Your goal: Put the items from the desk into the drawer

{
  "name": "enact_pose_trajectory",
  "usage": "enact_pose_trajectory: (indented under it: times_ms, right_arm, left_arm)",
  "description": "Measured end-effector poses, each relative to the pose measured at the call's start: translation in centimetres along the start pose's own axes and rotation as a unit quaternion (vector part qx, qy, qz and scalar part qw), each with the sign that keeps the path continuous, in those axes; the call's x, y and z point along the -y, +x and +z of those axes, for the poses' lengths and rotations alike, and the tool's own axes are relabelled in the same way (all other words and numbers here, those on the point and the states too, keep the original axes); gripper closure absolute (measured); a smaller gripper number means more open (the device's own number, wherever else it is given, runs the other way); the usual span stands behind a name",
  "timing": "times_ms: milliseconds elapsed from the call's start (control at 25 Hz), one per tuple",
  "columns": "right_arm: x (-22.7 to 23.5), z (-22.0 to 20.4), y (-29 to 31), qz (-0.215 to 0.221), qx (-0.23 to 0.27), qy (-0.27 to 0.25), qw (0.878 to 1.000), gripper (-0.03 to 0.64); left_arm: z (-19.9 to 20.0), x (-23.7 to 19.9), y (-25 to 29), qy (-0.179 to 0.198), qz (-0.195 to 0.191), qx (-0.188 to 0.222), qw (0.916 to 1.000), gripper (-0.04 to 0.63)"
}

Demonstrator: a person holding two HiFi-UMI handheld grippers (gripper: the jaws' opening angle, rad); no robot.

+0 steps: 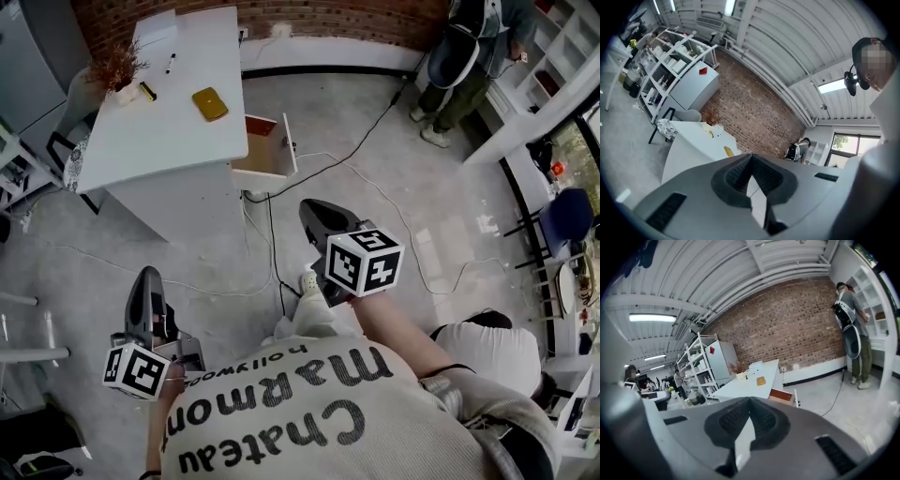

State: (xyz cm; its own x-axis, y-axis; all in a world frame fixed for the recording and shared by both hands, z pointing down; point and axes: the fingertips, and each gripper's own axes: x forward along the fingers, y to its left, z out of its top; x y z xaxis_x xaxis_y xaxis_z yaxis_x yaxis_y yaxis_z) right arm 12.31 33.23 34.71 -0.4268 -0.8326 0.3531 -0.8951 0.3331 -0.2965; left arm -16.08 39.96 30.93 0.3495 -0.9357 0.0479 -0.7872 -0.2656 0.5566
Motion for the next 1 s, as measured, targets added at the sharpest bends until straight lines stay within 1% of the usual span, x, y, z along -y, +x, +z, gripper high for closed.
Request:
enact_pose_trajectory:
  times_ms: [80,200,360,560,800,880,1000]
  right_arm:
    - [0.7,0.0,0.8,0.003,-0.002,0.003,1.000,0.614]
    - [2.2,0.4,3.0,0.009,-0.015,-0.009,1.000,0.614]
    - [4.8,2.2,6.5,0.023,-0.030,-0.017,0.999,0.614]
    - [7.4,5.7,11.1,0.057,-0.041,-0.027,0.997,0.614]
    - [10.7,10.0,15.7,0.097,-0.036,-0.038,0.994,0.614]
    - [11.7,10.7,17.2,0.113,-0.041,-0.041,0.992,0.614]
    - [12.5,11.0,19.3,0.136,-0.054,-0.044,0.988,0.614]
  left_arm:
    - [-0.3,-0.1,0.8,-0.001,0.004,-0.003,1.0000,0.594]
    - [-0.5,-0.1,2.9,0.002,0.011,-0.002,0.9999,0.594]
    - [-1.1,0.2,7.0,-0.004,0.024,0.000,0.9997,0.594]
    - [-0.1,1.4,12.4,-0.005,0.041,0.016,0.9990,0.594]
    - [-0.1,2.4,18.5,-0.019,0.058,0.033,0.9976,0.594]
    - [-0.4,2.7,19.9,-0.025,0.072,0.040,0.9962,0.594]
    - [-0.7,2.6,21.0,-0.019,0.098,0.049,0.9938,0.594]
